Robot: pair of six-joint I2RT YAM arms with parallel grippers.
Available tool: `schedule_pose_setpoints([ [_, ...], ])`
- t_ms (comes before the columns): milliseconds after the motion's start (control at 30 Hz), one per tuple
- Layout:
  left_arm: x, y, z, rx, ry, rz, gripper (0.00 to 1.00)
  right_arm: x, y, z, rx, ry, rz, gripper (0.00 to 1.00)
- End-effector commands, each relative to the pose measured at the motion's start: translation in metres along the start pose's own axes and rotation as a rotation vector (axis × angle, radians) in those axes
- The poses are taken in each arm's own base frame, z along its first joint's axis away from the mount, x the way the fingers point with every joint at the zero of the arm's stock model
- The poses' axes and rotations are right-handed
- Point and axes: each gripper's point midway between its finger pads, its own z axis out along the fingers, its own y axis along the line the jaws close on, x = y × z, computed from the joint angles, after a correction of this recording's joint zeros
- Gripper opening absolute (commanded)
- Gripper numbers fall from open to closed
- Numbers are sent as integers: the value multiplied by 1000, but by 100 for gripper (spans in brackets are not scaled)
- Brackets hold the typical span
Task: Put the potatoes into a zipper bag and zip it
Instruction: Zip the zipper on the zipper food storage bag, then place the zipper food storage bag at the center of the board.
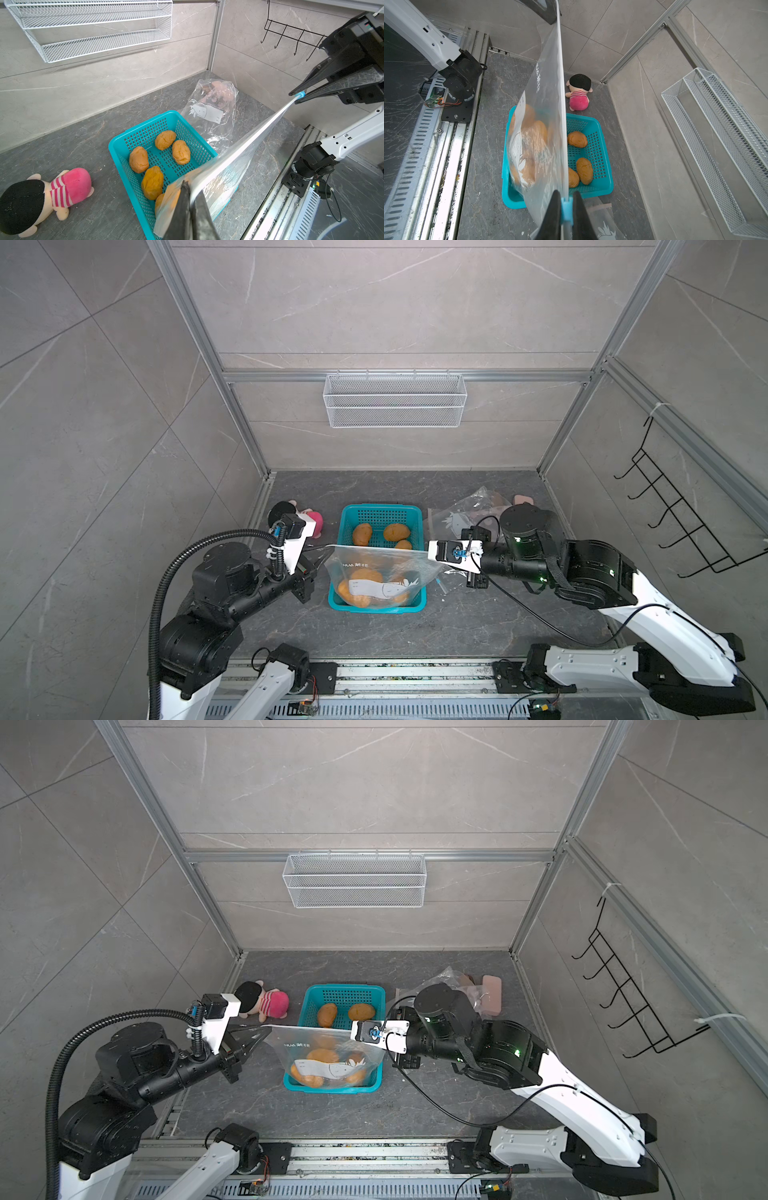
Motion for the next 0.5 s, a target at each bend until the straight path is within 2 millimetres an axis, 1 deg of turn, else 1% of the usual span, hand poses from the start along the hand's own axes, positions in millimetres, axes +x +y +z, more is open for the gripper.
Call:
schedule_pose_setpoints([
  [0, -17, 12, -11, -92, -62, 22, 0, 26, 1, -10, 17, 97, 12, 6],
  [100, -17, 11, -9, -83, -62, 18, 0, 24, 2, -7, 3, 88, 16, 7],
  [133, -18, 11, -8, -80, -64, 17, 0, 21, 2, -6, -1, 80, 19, 8],
  [167, -19, 11, -7, -76, -66, 17, 0, 17, 2, -4, -3, 63, 29, 15],
  [267, -19, 11, -4, -66, -64, 12, 0, 3, 5, 1, -42, 9, 55, 49],
  [300, -20, 11, -3, -64, -63, 12, 0, -2, 4, 1, -51, -8, 65, 55],
  [367, -20, 11, -2, -61, -62, 12, 0, -16, 1, -1, -54, -55, 89, 65],
  [467, -21, 11, -1, -59, -62, 12, 0, -31, -4, -11, -41, -126, 99, 70],
])
